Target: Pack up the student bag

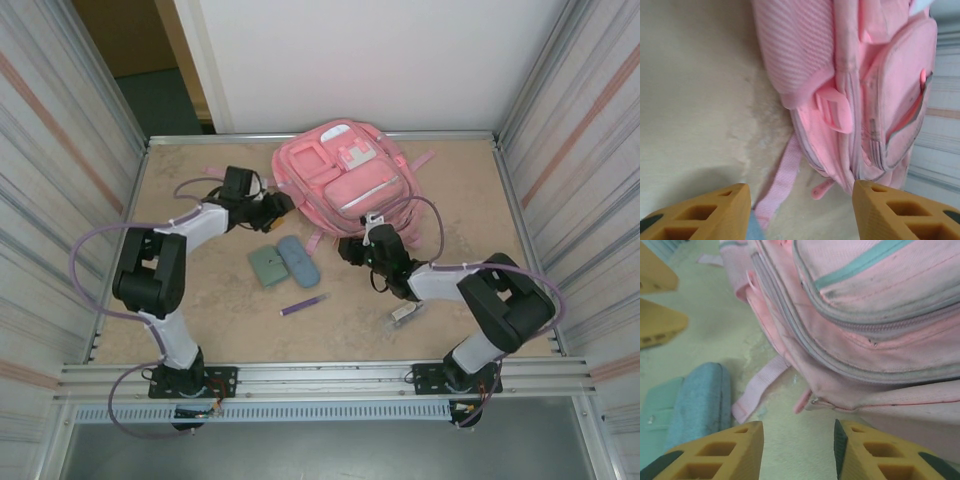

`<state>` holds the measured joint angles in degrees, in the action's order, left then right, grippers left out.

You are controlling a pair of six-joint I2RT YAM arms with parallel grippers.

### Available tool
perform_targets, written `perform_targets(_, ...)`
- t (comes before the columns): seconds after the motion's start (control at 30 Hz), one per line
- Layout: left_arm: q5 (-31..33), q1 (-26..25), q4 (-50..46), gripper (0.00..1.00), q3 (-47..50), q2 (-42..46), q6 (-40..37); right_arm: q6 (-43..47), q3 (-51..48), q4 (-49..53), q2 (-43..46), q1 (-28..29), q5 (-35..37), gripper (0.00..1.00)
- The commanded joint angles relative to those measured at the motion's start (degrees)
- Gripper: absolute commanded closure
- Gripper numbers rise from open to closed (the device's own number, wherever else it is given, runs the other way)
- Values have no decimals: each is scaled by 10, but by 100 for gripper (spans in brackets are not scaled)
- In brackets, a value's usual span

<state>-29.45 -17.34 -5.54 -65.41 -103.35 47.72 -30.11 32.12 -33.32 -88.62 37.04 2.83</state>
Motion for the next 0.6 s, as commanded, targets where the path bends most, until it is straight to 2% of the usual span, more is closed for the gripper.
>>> perform_targets(0.0,15,-11,18,45,-26,-32,21,-23,16,39,21,1,15,57)
perform_targets(0.13,6,-20,46,46,-46,-78,43,-40,16,52,30,10,30,56)
perform_targets(0.33,82,-22,60,54,-72,-123,49,-30,29,59,16,36,22,56)
perform_targets(0.43,59,-14,39,59,-116,-144,33,-9,39,65,1,60,24,56)
perform_targets(0.57,93,-22,41,59,-124,-135,30,17,62,102,-9,105,64,55)
